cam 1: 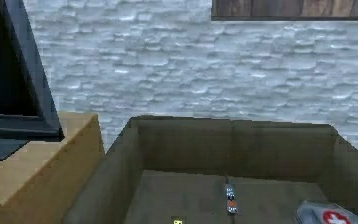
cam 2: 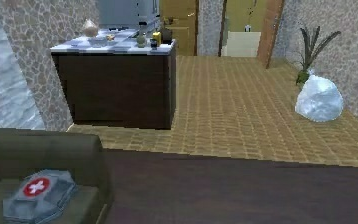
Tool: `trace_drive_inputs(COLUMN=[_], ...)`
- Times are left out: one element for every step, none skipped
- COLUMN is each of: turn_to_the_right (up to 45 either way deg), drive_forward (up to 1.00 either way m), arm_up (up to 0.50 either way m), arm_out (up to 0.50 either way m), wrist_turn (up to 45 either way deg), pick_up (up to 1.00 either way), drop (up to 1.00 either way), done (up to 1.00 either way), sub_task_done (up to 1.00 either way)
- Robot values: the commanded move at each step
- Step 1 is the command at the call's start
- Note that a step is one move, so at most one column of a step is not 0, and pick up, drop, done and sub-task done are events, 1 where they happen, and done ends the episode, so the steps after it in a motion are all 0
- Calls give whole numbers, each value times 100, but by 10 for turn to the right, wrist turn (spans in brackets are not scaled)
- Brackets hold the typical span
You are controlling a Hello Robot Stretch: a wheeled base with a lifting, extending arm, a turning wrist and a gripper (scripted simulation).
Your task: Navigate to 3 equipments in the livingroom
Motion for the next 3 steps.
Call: trace_drive_inputs(turn_to_the_right=[-450, -300, 0], drive_forward=[0, 0, 40], arm_up=[0, 0, 0], arm_out=[0, 0, 0], wrist_turn=[0, 0, 0], pick_up=[0, 0, 0], drop=[0, 0, 0], done=[0, 0, 0], sub_task_done=[0, 0, 0])
